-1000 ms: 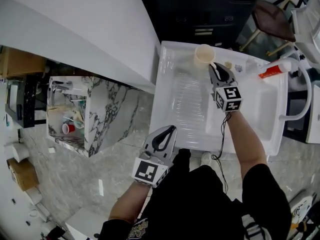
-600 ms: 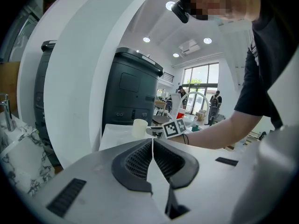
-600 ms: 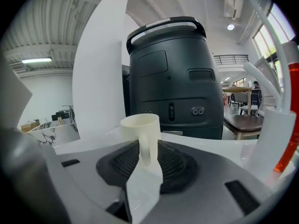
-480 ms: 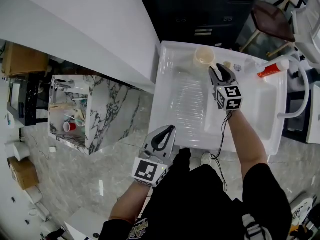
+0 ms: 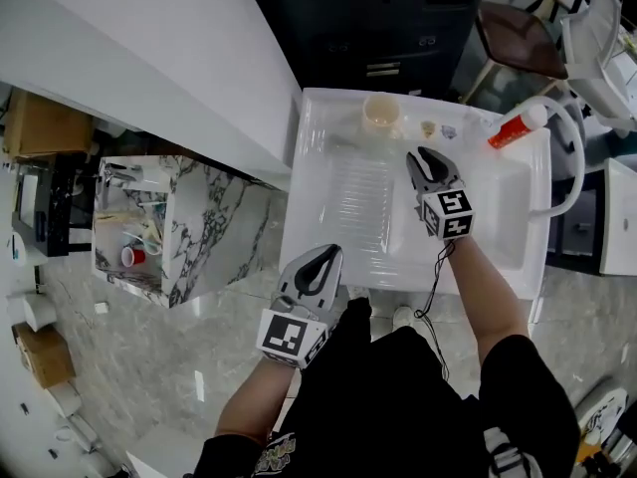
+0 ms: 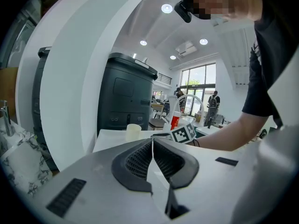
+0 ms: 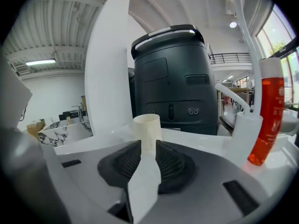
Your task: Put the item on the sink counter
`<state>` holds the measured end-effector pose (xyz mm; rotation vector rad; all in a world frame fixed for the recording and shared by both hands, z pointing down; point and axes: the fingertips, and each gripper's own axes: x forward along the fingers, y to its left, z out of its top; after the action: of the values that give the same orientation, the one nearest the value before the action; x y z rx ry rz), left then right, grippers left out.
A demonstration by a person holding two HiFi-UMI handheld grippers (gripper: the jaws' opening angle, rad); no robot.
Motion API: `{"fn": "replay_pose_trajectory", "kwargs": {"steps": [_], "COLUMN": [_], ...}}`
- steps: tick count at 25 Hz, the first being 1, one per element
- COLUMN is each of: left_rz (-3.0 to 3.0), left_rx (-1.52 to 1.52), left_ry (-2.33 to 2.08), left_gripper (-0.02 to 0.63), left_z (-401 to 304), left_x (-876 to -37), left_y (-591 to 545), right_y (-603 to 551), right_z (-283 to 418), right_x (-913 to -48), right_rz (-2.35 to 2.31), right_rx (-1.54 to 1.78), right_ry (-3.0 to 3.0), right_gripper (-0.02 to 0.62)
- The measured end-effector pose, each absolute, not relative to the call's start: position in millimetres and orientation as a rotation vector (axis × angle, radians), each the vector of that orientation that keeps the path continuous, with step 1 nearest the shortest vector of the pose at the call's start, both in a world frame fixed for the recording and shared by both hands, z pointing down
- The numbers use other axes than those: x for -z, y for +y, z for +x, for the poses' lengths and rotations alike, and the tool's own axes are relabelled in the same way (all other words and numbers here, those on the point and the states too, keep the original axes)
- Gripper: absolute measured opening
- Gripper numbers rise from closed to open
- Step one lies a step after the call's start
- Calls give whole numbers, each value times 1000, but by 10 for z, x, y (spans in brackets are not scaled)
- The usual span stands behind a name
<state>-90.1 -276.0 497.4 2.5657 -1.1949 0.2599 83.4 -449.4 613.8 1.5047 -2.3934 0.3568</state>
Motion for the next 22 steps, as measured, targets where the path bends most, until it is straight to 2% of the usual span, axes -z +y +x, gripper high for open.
{"fn": "replay_pose_trajectory", "kwargs": {"steps": [5,22], "left_rz": [2570,2599], "left_rx": [-232,-167], "left_ry": [-1191,-1233], "left_gripper": [21,21], "left_z": [-690,28], "left_x": [-4858,-4451], "left_y": [-2646,-1949], "right_y": [-4169,-2649], "right_z": [969,1230], "right_x": [-5831,-4535], "right_rz": [1531,1433], "right_rx": [-314,-265], "right_ry": [-2419,-2638], "right_gripper": [54,54]}}
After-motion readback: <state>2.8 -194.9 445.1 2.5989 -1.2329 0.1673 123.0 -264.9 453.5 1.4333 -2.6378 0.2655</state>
